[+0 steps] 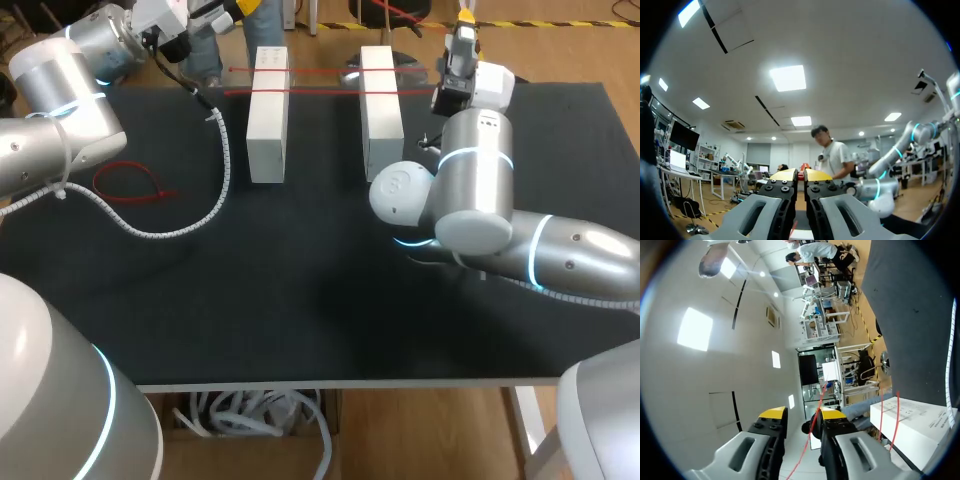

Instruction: Grab the tape and strap the tape.

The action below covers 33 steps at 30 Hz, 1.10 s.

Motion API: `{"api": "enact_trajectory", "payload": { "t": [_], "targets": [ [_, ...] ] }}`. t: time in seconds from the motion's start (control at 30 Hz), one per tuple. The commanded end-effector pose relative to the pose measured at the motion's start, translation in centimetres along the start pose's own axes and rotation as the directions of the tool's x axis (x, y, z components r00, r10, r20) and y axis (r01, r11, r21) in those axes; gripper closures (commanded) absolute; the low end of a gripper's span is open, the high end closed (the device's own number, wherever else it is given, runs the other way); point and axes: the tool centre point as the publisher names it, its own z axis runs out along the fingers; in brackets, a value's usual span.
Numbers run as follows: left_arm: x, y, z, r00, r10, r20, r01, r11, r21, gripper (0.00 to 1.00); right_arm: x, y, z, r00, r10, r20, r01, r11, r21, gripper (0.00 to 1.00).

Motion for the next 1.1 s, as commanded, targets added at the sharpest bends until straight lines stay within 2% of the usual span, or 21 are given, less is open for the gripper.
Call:
{"api": "enact_trajectory", "payload": {
  "t": [0.03,0.17,0.27,0.37,0.43,0.73,0.9,0.93,0.97,1.1],
  "targets": [
    [0.1,0.0,0.0,1.0,0.001,0.002,-0.001,1.0,0.0,1.0,0.2,-0.1,-0.2,1.0,-0.004,0.006,0.004,1.0,-0.002,0.72],
    [0.1,0.0,0.0,1.0,0.001,0.002,-0.001,1.0,0.0,1.0,0.1,-0.2,-0.2,1.0,-0.008,0.005,0.008,1.0,-0.003,0.71],
    [0.1,0.0,0.0,1.0,0.001,0.002,-0.001,1.0,0.0,1.0,0.2,-0.5,-0.3,1.0,-0.009,0.004,0.009,1.0,0.003,0.6],
    [0.1,0.0,0.0,1.0,0.001,0.002,-0.001,1.0,0.0,1.0,0.2,-0.8,-0.5,1.0,-0.009,0.003,0.009,1.0,0.011,0.67],
    [0.1,0.0,0.0,1.0,0.001,0.002,-0.001,1.0,0.0,1.0,0.2,-0.9,-0.5,1.0,-0.01,0.004,0.01,1.0,0.015,0.64],
    [0.1,0.0,0.0,1.0,0.001,0.002,-0.001,1.0,0.0,1.0,0.1,-1.2,-0.6,1.0,-0.011,0.005,0.011,1.0,0.025,0.65],
    [0.1,0.0,0.0,1.0,0.001,0.002,-0.001,1.0,0.0,1.0,0.1,-1.3,-0.7,1.0,-0.01,0.004,0.01,1.0,0.025,0.8],
    [0.1,0.0,0.0,1.0,0.001,0.002,-0.001,1.0,0.0,1.0,0.1,-1.3,-0.7,1.0,-0.01,0.003,0.01,1.0,0.025,0.86],
    [0.1,0.0,0.0,1.0,0.001,0.002,-0.001,1.0,0.0,1.0,0.1,-1.3,-0.7,1.0,-0.012,0.001,0.011,1.0,0.025,1.0],
    [0.1,0.0,0.0,1.0,0.001,0.002,-0.001,1.0,0.0,1.0,0.1,-1.3,-0.6,1.0,-0.014,-0.001,0.014,1.0,0.022,1.0]
  ]
}}
